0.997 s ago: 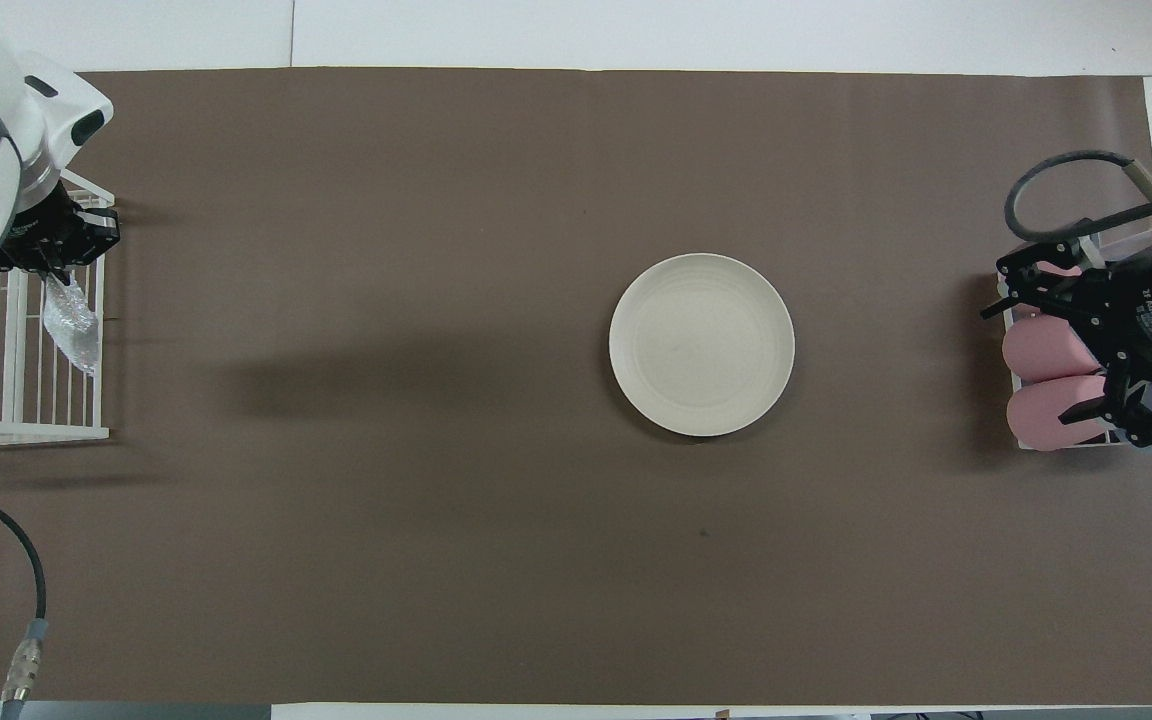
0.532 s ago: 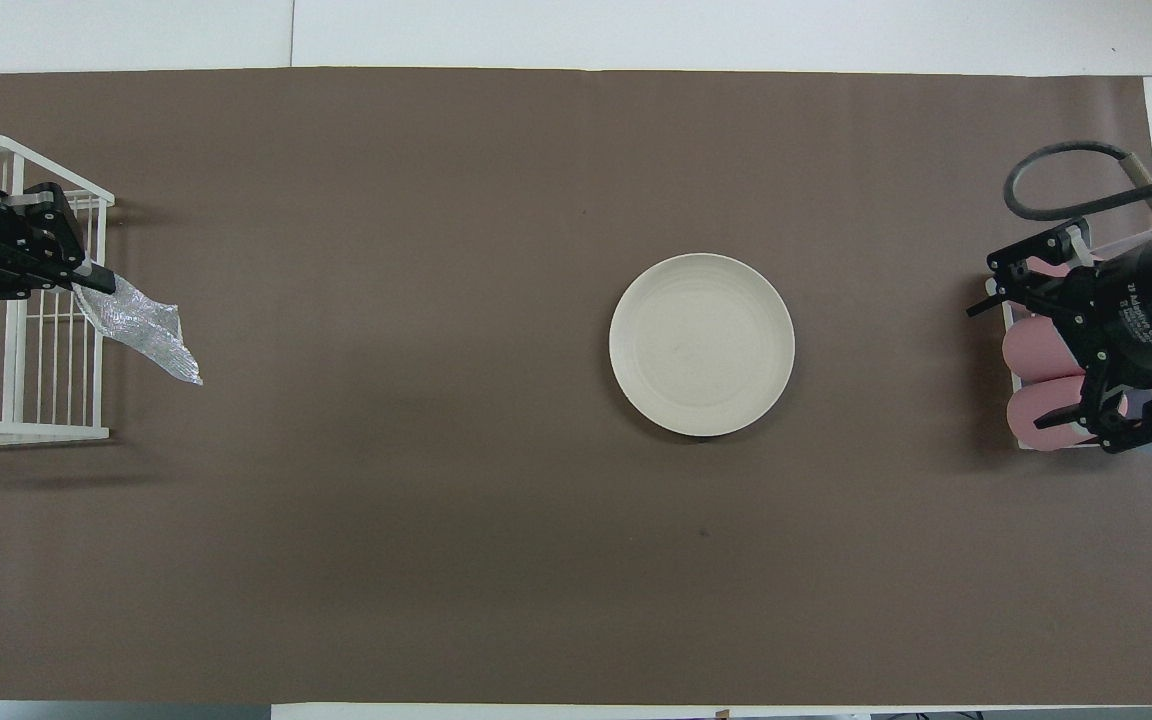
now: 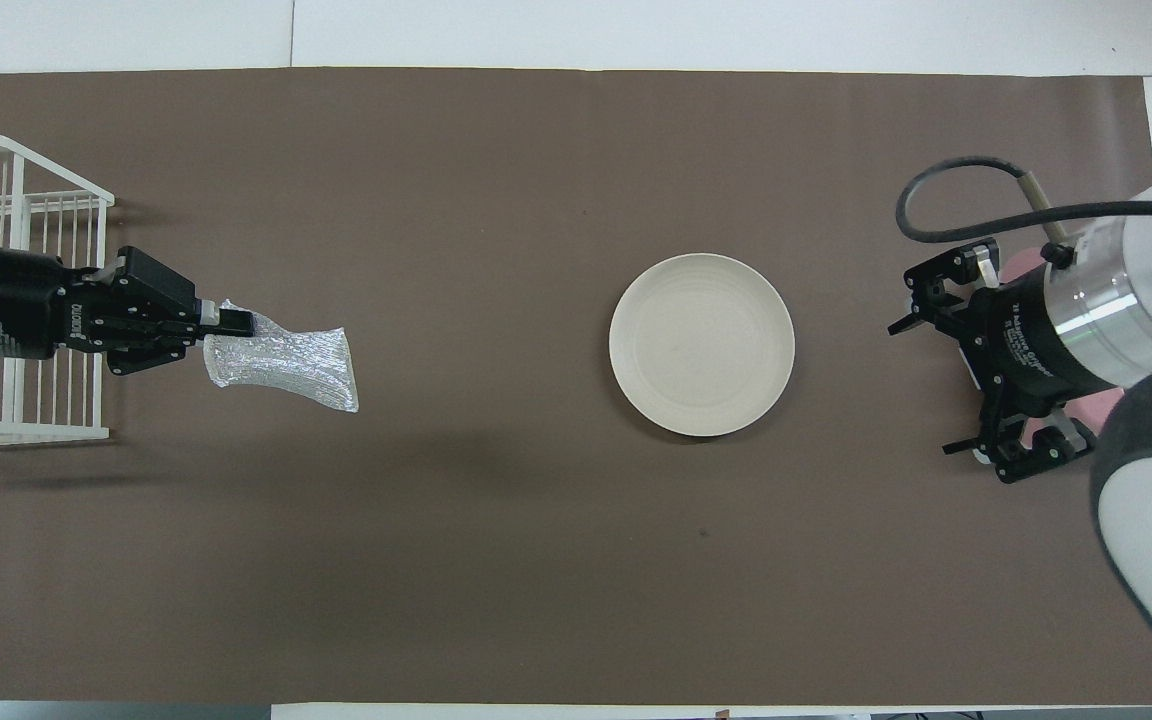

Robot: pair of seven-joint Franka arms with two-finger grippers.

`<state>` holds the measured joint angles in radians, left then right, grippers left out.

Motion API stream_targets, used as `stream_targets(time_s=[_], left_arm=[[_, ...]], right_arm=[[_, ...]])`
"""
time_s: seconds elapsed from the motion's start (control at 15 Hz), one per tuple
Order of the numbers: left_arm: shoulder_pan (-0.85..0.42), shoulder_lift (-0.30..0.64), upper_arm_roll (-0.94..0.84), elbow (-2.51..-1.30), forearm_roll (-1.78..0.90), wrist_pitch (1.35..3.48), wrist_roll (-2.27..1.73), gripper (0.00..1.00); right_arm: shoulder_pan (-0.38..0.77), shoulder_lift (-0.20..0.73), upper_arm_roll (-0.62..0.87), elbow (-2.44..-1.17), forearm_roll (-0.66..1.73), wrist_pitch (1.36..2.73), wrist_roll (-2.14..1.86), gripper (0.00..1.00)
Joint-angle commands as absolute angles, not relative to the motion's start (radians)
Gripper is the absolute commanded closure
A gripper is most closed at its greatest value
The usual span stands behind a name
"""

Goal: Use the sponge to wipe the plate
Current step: 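Lift the clear sponge with the left gripper while the right gripper nears the plate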

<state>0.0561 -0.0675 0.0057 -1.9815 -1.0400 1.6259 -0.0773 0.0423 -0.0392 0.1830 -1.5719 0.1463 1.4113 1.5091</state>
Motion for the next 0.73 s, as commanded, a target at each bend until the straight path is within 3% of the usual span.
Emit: stream_targets(time_s=[0.0, 0.33, 0.66], left_arm=[[0.023, -0.208, -0.003, -2.184, -1.223, 1.73, 0.047, 1.0], [-0.089, -0.348, -0.003, -2.406, -1.391, 1.819, 0.271, 1.0], [-0.142, -0.439, -0.003, -2.515, -1.471, 1.816, 0.46, 1.0]], right_arm=[[0.038, -0.061, 0.239, -1.575, 0.155, 1.405, 1.577, 0.0], [0.124, -0.089, 0.311, -1.612, 0.144, 1.451, 1.607, 0.0], [0.244, -0.104, 0.314, -1.667, 0.153, 1.642, 1.947, 0.0]])
